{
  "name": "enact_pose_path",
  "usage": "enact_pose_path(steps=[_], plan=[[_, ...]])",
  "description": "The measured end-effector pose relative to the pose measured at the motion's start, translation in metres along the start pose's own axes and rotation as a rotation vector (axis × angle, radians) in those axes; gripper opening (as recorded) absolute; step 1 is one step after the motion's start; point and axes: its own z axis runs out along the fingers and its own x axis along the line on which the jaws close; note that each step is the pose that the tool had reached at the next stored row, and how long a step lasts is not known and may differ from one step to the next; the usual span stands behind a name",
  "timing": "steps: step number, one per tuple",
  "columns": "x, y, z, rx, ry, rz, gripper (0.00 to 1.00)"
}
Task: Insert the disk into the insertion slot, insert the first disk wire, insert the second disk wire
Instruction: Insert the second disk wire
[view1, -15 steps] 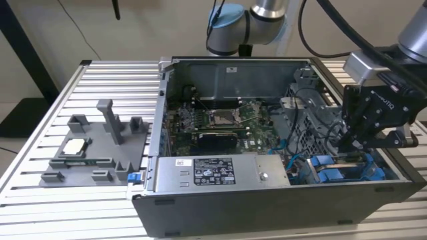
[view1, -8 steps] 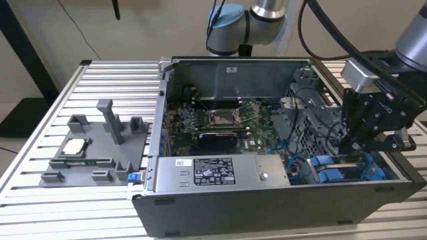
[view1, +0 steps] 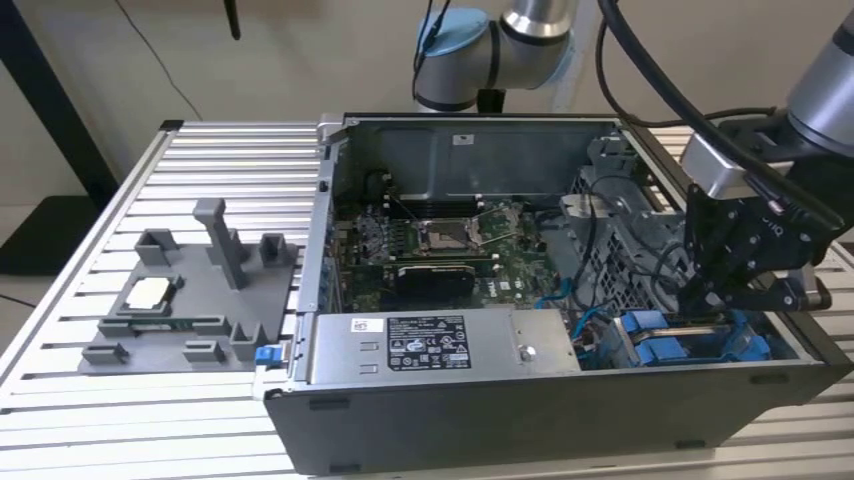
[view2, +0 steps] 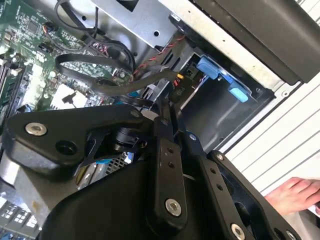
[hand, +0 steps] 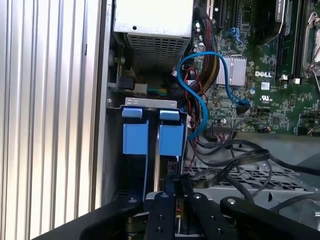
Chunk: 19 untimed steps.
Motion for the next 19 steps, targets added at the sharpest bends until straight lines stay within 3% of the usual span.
enact_pose_path(steps=[5,19], plan=[[0.0007,-0.0001,0.0013,0.0058,-0.0064,0.000,0.16],[0.0046,-0.0012,0.0056,0.0085,-0.0054,0.000,0.16]])
